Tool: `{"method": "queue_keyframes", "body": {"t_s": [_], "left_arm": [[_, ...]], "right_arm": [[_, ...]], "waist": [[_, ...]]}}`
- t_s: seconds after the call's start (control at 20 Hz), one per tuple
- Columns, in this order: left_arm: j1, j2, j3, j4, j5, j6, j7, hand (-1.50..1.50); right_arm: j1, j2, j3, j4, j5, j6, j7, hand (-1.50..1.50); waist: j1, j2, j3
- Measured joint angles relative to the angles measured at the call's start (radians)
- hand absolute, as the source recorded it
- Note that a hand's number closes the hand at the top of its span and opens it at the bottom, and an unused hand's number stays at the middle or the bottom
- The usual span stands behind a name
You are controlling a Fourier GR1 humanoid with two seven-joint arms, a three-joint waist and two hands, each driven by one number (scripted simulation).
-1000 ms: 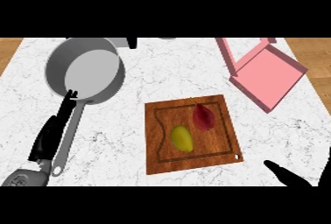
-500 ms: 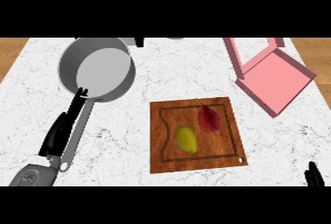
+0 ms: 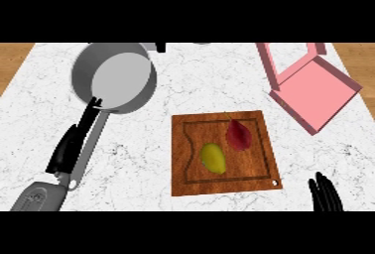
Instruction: Pick the pear from the cutting board and place it in the cardboard box
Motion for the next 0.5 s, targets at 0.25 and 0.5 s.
{"method": "queue_keyframes", "body": {"t_s": [0.25, 0.5], "left_arm": [[-0.010, -0.015, 0.009, 0.005, -0.008, -0.010, 0.003, 0.00], [-0.010, -0.026, 0.026, 0.010, -0.028, -0.024, 0.002, 0.00]], "right_arm": [[-0.052, 0.071, 0.042, -0.075, 0.214, 0.149, 0.236, -1.50], [-0.185, 0.113, 0.061, -0.024, 0.289, 0.248, 0.394, -1.50]], "waist": [[0.001, -0.002, 0.001], [0.001, -0.003, 0.002]]}}
